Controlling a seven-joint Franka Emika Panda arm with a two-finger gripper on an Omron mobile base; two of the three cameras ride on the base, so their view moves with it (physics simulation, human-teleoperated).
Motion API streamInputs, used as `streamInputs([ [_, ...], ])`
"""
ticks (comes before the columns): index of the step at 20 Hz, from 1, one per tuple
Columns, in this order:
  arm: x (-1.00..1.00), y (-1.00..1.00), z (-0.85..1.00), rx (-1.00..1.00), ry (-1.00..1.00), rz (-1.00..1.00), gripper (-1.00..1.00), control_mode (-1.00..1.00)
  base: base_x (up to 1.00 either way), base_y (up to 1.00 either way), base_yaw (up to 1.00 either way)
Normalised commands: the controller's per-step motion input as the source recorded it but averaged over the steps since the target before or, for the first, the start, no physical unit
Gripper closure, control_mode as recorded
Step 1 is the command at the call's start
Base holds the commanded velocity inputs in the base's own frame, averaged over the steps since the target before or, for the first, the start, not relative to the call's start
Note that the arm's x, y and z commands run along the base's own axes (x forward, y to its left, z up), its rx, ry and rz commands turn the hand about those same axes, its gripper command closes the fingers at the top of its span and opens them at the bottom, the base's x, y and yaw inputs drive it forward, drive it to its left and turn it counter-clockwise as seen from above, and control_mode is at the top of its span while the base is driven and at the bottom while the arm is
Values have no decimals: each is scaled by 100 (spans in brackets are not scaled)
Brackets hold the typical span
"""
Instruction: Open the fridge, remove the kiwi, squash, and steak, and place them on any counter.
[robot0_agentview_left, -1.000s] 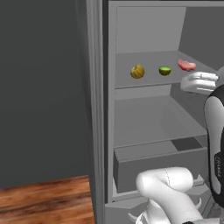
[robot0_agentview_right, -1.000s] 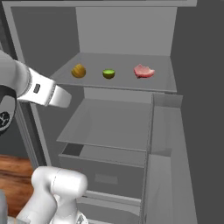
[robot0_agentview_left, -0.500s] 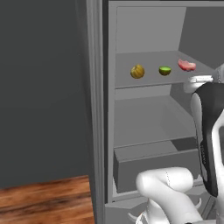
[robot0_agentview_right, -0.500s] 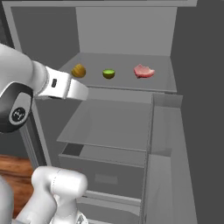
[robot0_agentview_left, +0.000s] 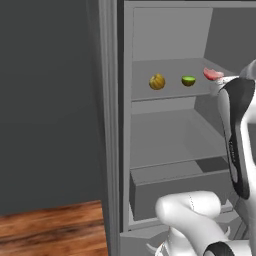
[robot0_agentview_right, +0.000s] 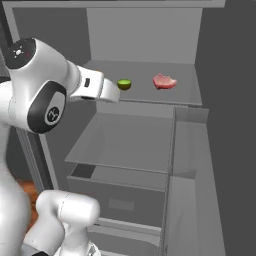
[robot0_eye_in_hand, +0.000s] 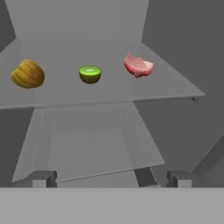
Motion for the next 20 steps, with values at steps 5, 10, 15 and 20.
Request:
streamInputs([
  [5, 55, 0, 2, 4, 1, 0, -100, -100, 0, 0, 0],
  [10, 36, 0, 0, 1, 0, 0, -100, -100, 0, 0, 0],
  [15, 26, 8, -8, 0, 0, 0, -100, -100, 0, 0, 0],
  [20, 28, 19, -18, 0, 1, 0, -100, -100, 0, 0, 0],
])
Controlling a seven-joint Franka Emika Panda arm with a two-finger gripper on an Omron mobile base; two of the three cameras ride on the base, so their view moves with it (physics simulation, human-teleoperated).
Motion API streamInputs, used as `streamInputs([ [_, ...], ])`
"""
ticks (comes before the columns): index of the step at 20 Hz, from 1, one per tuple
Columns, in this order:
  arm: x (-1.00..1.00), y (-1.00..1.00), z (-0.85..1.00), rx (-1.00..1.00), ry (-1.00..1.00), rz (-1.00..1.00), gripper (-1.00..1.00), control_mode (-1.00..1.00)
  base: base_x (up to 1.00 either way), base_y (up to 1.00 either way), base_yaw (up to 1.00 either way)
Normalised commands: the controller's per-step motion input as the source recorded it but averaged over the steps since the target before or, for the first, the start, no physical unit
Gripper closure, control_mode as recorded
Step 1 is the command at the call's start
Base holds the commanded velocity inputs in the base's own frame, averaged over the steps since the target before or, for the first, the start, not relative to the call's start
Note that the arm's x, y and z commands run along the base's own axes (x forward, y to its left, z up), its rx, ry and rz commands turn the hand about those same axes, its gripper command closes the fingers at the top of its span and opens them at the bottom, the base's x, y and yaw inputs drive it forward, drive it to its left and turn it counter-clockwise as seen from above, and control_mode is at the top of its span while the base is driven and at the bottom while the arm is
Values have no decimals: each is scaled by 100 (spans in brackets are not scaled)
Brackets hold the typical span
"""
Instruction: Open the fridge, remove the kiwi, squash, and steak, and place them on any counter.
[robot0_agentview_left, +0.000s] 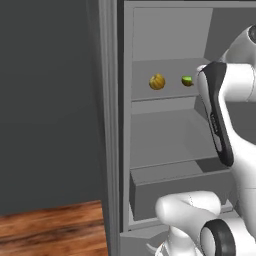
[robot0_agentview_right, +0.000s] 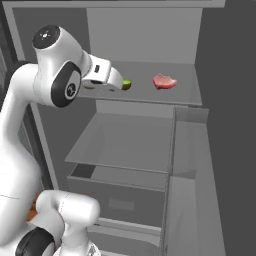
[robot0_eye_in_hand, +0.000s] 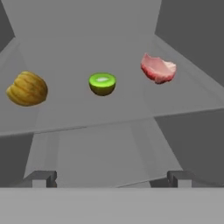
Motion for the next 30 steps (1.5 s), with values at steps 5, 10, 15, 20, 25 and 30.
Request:
streamInputs([
  [5, 35, 7, -14, 1, 1, 0, -100, -100, 0, 0, 0],
  [10, 41, 0, -10, 2, 1, 0, -100, -100, 0, 0, 0],
  [15, 40, 0, -7, 1, 0, 0, -100, -100, 0, 0, 0],
  [20, 35, 0, -7, 0, 0, 0, -100, -100, 0, 0, 0],
  [25, 35, -1, -8, 0, 1, 0, -100, -100, 0, 0, 0],
  [30, 35, -14, -7, 0, 1, 0, -100, -100, 0, 0, 0],
])
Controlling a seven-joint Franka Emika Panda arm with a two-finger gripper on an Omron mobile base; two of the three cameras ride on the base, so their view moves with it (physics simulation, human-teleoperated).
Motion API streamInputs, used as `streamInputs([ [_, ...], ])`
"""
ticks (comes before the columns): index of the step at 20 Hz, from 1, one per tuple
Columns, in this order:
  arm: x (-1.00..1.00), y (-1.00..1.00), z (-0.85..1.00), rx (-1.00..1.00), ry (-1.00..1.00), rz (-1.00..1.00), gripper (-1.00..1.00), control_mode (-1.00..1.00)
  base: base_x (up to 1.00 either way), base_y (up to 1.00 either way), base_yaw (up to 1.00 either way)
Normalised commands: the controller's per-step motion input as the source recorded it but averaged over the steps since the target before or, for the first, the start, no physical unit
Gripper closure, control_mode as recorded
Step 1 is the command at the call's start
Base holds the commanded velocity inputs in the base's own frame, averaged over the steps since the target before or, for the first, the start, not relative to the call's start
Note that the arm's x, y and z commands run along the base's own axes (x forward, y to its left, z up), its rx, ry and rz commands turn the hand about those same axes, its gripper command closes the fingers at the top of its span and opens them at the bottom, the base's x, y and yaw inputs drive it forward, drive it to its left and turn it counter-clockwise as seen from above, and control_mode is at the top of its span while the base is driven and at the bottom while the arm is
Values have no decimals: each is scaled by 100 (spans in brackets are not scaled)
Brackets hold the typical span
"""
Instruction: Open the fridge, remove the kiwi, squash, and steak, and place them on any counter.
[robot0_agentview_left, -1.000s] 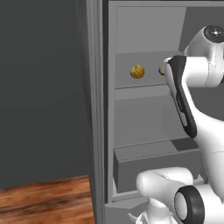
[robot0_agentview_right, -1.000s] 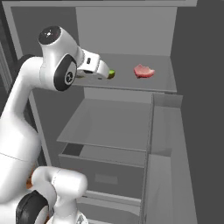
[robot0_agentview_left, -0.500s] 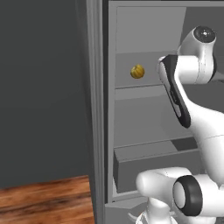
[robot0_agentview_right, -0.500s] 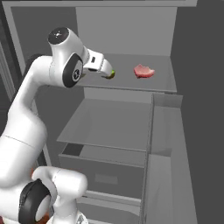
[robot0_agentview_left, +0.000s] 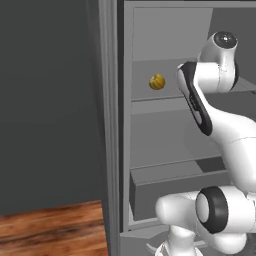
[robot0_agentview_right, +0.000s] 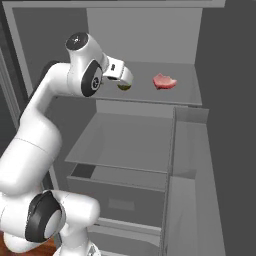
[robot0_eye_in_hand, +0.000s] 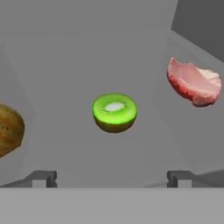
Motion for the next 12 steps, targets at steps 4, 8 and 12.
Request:
streamInputs([
  [4, 27, -21, -4, 0, 0, 0, -100, -100, 0, 0, 0],
  [8, 24, -3, -21, 0, 1, 0, -100, -100, 0, 0, 0],
  [12, 29, 0, -25, 0, 4, 0, -100, -100, 0, 0, 0],
])
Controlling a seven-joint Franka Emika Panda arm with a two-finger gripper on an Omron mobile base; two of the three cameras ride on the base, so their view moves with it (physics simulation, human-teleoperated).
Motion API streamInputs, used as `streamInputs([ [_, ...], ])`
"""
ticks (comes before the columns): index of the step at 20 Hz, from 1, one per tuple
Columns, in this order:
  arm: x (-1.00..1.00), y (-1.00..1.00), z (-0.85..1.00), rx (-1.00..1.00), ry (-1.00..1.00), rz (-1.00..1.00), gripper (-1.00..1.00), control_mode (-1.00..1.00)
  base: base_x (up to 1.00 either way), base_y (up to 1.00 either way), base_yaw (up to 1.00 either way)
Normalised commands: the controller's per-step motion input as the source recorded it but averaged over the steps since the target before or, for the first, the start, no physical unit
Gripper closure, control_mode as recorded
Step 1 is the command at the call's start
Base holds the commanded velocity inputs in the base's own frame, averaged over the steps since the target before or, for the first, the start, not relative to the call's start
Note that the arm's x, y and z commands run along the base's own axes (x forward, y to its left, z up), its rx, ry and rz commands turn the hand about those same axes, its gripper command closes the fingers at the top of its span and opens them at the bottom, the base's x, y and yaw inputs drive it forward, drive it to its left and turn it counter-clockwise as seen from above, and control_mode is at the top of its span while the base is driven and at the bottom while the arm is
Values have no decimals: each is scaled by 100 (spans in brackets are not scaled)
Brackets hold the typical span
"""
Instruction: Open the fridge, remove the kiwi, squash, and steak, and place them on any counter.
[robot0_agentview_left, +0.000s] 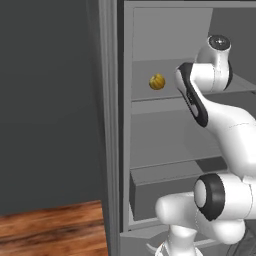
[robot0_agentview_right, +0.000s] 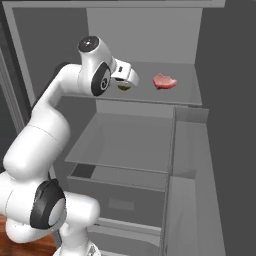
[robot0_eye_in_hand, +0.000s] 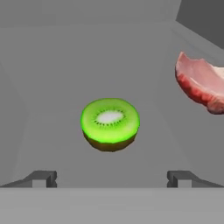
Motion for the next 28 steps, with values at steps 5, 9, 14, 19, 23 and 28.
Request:
streamInputs([
  [5, 32, -6, -13, 0, 4, 0, -100, -100, 0, 0, 0],
  [9, 31, -4, -12, 0, 2, 0, -100, -100, 0, 0, 0],
  [14, 27, -3, -5, 0, 1, 0, -100, -100, 0, 0, 0],
  [19, 14, -1, -4, 2, 0, 0, -100, -100, 0, 0, 0],
  [23, 0, -2, -22, 3, 1, 0, 100, -100, 0, 0, 0],
  [28, 0, 0, -11, 1, 0, 0, 100, -100, 0, 0, 0],
])
